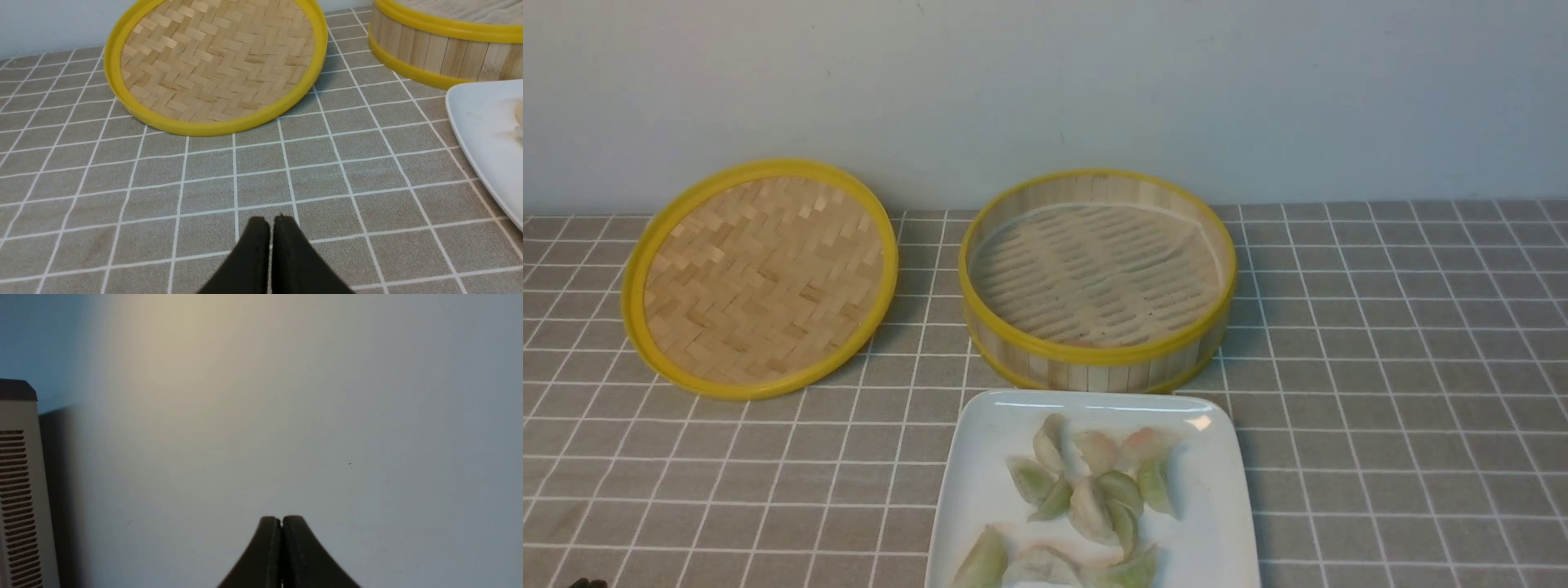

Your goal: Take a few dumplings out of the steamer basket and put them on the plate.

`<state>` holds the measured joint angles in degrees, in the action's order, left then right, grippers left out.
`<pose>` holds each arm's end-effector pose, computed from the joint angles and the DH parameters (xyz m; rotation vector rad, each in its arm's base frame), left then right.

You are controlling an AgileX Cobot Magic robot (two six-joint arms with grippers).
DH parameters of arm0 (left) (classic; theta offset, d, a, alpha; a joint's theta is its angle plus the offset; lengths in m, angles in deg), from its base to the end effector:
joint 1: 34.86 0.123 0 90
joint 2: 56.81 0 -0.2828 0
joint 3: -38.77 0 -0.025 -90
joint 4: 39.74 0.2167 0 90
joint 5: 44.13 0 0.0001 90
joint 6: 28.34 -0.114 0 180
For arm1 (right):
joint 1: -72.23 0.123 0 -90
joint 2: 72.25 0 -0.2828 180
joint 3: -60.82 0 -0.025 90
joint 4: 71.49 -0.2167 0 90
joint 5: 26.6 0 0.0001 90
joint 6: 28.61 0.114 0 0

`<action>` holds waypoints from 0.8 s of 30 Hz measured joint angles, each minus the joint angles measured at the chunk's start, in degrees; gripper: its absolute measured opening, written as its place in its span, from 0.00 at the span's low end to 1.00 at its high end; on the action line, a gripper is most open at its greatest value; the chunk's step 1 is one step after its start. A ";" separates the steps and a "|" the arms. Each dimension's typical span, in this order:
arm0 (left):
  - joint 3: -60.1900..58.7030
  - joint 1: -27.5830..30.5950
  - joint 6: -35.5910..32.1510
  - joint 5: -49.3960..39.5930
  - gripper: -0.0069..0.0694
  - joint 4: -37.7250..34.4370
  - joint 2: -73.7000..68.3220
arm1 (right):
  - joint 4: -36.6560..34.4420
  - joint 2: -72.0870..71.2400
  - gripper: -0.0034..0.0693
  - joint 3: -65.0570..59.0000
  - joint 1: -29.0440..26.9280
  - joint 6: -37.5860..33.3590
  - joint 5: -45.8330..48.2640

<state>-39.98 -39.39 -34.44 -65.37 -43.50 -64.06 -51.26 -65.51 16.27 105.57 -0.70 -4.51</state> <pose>0.0424 -0.0061 0.1650 0.1326 1.8664 -0.0455 -0.0084 -0.0233 0.3458 -0.1566 1.2718 0.5559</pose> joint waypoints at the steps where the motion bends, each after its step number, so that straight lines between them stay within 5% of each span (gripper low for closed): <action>1: 0.00 0.00 0.00 0.00 0.08 -0.03 0.00 | 0.00 0.00 0.03 0.00 0.00 0.00 0.00; 16: 0.00 0.00 -0.28 0.00 0.08 -0.07 0.00 | -1.48 0.00 0.03 0.00 0.00 -1.96 -0.06; 24: 0.00 0.00 -0.27 0.00 0.08 -0.14 0.00 | -20.23 0.00 0.03 -2.46 0.00 -24.52 -1.92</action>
<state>-39.98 -39.39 -34.70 -65.37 -43.64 -64.06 -71.49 -65.51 13.81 105.57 -25.22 -6.43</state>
